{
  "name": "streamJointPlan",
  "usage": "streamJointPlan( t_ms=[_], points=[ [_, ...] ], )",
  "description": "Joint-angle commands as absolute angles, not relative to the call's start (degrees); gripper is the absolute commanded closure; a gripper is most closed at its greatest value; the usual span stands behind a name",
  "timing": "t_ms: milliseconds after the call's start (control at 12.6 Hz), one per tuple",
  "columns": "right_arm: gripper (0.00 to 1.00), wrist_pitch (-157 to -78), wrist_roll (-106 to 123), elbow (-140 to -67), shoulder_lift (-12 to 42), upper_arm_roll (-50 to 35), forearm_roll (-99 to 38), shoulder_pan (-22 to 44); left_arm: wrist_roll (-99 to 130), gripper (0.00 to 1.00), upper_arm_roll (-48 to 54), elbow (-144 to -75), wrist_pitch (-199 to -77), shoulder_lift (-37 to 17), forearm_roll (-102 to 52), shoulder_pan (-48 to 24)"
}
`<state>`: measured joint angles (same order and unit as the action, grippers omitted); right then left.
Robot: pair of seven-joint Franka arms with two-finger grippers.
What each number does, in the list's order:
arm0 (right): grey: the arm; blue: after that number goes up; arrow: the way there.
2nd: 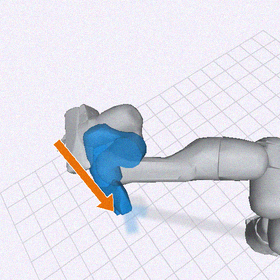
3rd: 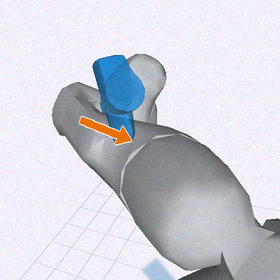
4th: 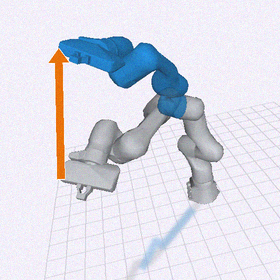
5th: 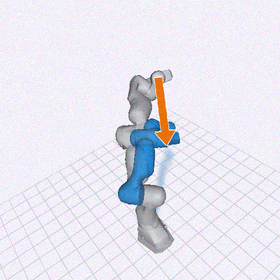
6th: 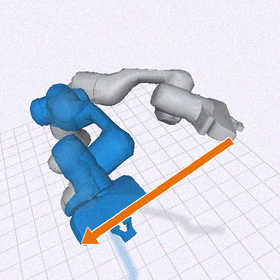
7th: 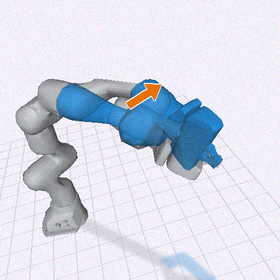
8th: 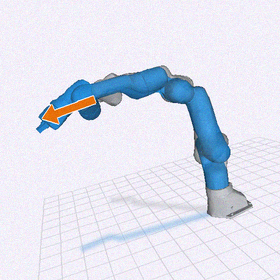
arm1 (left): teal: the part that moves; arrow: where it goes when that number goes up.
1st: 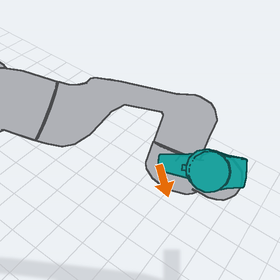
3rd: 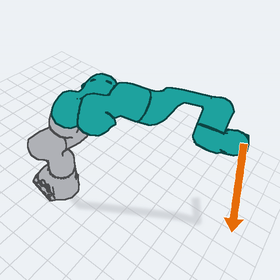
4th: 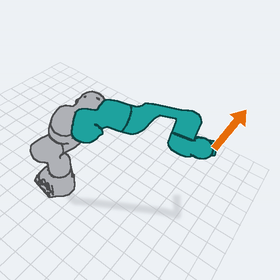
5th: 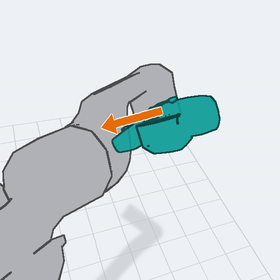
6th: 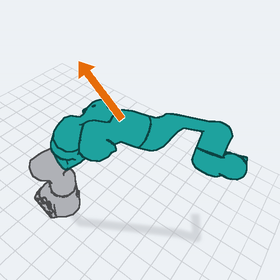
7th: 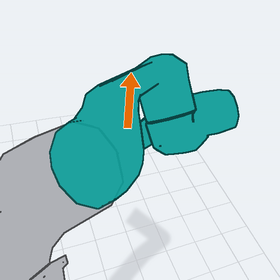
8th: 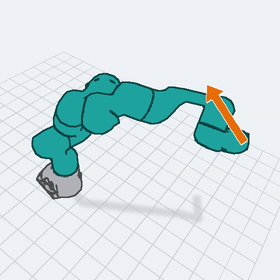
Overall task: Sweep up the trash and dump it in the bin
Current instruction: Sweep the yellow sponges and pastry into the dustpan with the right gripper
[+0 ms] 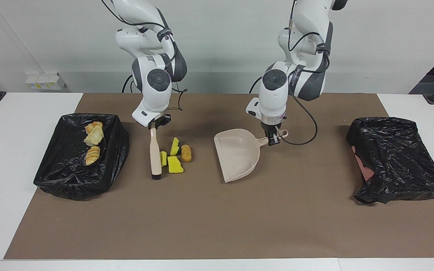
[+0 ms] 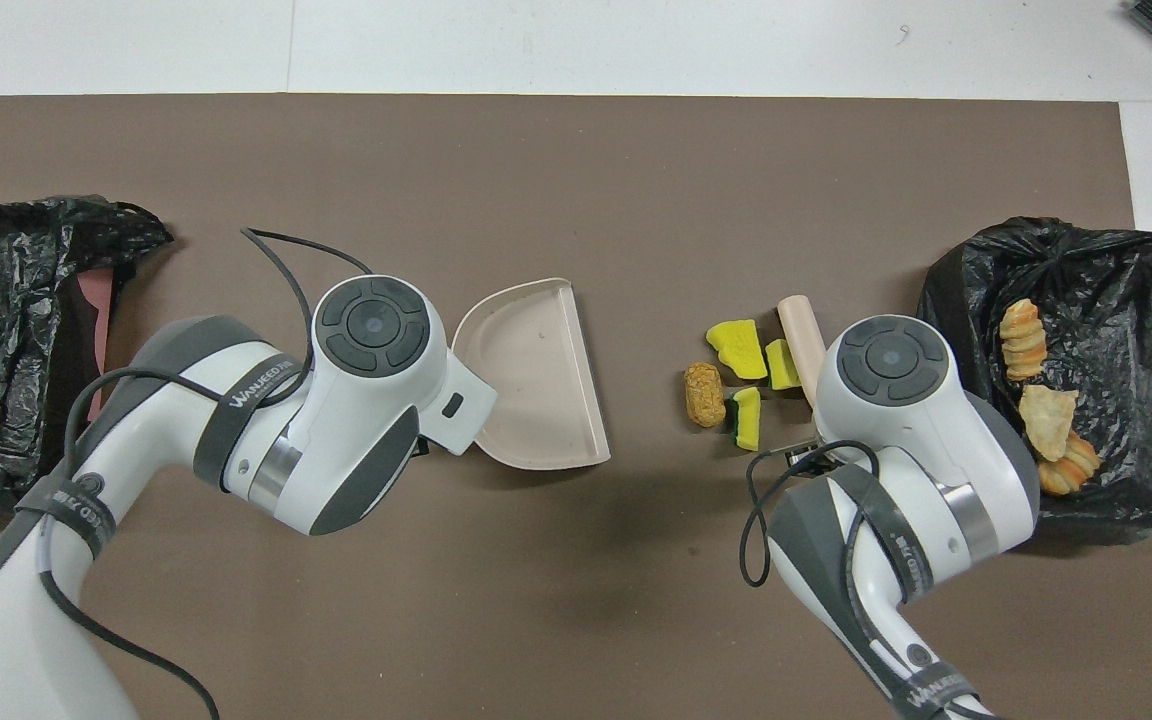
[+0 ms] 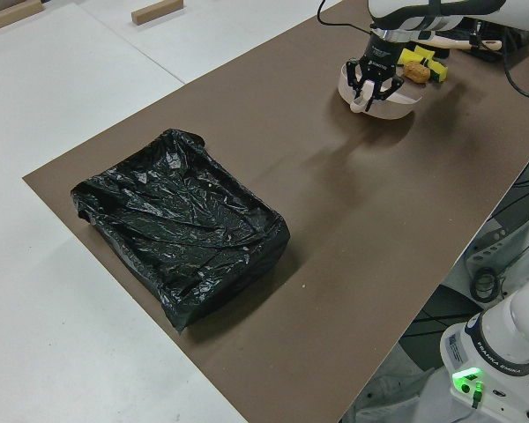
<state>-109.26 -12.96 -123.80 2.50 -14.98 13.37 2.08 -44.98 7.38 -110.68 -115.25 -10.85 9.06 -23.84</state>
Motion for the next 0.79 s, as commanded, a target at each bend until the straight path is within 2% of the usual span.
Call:
streamJointPlan(
  t_ms=[0, 476, 714],
  points=[
    [1.0, -110.4, -12.5, -125.2, 3.0, -16.1, 11.9, 2.6, -41.2, 1.0, 6.7, -111.8, -114.8, -9.6, 9.7, -26.3],
    [1.0, -112.1, -11.5, -124.1, 5.3, -16.3, -3.4, 10.1, -38.8, 1.0, 6.8, -112.3, -114.5, -10.0, 9.7, -28.1],
    [1.0, -113.7, -5.4, -121.4, 7.1, -16.3, -17.0, 11.2, -38.8, 1.0, 6.9, -112.4, -114.9, -10.1, 9.6, -28.1]
  ],
)
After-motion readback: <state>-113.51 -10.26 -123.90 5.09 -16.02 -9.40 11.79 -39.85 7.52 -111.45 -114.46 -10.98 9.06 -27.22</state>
